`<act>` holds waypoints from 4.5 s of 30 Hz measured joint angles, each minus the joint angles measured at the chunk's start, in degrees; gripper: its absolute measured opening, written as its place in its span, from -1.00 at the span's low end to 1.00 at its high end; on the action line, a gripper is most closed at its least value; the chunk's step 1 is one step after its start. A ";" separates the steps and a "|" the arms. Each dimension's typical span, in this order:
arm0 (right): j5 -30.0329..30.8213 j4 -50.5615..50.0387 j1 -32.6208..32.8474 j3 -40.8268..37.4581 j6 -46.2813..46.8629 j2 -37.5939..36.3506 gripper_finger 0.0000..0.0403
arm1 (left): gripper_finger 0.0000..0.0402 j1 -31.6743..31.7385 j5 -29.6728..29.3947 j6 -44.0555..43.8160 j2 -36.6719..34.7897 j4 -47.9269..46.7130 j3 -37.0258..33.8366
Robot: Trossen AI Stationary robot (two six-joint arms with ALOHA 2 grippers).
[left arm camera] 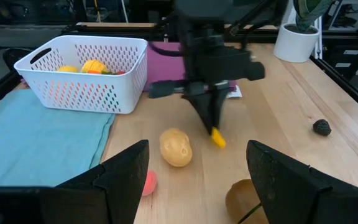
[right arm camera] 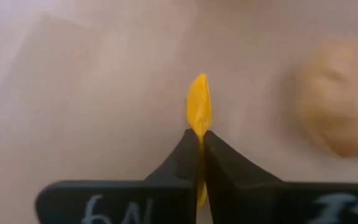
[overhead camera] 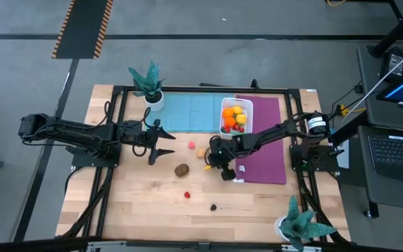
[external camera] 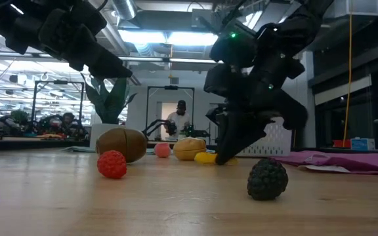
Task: Pick and placing Produce into tupperware
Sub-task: Put the yellow corn into the white container
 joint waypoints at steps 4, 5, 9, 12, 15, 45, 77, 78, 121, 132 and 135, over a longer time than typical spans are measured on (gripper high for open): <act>-0.65 -0.73 -1.70 1.04 1.58 -1.94 -0.90 | 0.31 -0.02 0.01 0.00 0.00 -0.01 0.00; -1.02 -0.81 -2.06 1.20 1.68 -2.61 -0.91 | 0.31 0.00 -0.01 0.00 0.00 -0.02 0.00; -1.55 -2.62 -3.49 1.28 1.63 -5.05 -0.97 | 0.31 0.00 -0.01 0.00 0.00 -0.02 0.01; -1.54 -2.76 -4.38 1.31 1.82 -7.57 -0.95 | 0.31 0.00 -0.01 0.01 0.00 -0.02 0.01; -1.72 -3.57 -4.96 1.29 1.51 -10.65 -0.95 | 0.31 0.00 -0.01 0.02 0.00 -0.04 0.00; 5.48 32.51 -15.45 -35.17 9.89 -44.70 -0.96 | 0.31 0.44 -4.24 -0.05 0.00 2.29 0.02; 16.98 35.24 -20.84 -37.25 18.21 -45.21 -0.96 | 0.31 0.59 -4.51 0.44 0.00 2.34 0.02; 16.98 35.08 -21.25 -37.25 18.19 -45.21 -0.96 | 0.31 0.59 -4.51 0.46 0.01 2.34 0.02; 7.24 -21.16 -28.73 -3.85 15.03 -30.66 -0.96 | 0.31 0.61 -4.49 0.47 0.00 1.03 0.02; 7.52 -21.04 -32.53 -3.83 13.48 -28.17 -0.96 | 0.31 0.61 -4.47 0.48 0.00 1.03 0.02; 7.61 -20.20 -33.31 -3.83 13.19 -24.83 -0.96 | 0.31 0.61 -4.47 0.48 0.01 1.03 0.02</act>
